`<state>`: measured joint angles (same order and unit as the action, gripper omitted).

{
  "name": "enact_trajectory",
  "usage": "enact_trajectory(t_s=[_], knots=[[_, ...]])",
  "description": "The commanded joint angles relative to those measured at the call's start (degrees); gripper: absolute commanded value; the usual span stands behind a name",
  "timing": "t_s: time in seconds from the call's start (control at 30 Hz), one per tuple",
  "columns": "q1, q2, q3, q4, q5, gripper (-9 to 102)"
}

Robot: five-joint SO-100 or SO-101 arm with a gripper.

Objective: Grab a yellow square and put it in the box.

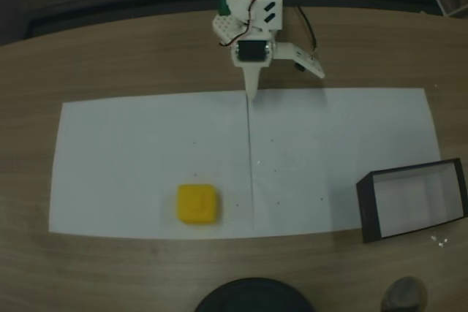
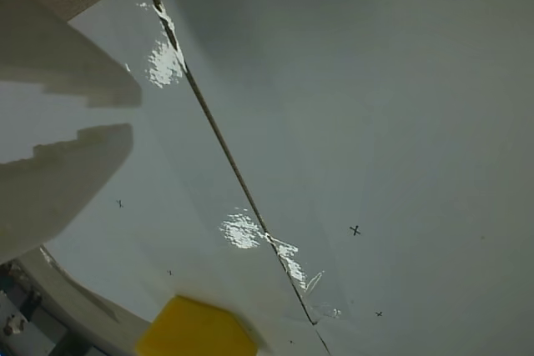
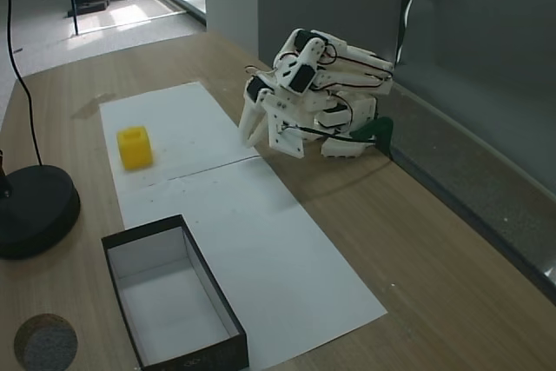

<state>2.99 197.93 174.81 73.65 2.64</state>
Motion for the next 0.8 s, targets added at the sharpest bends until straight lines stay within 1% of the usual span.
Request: enact_trajectory(t_s=[0.0, 0.57, 0.63, 0.7, 0.77], knots=[[-0.35, 1.32, -2.9, 0.44, -0.09, 0], [-0.35, 1.32, -2.9, 0.44, 0.18, 0], [0.18, 1.32, -2.64, -1.23, -0.18, 1], [0.62, 1.32, -2.72, -4.39, -0.18, 5], [1.93, 1.32, -3.34, -5.98, -0.18, 11]])
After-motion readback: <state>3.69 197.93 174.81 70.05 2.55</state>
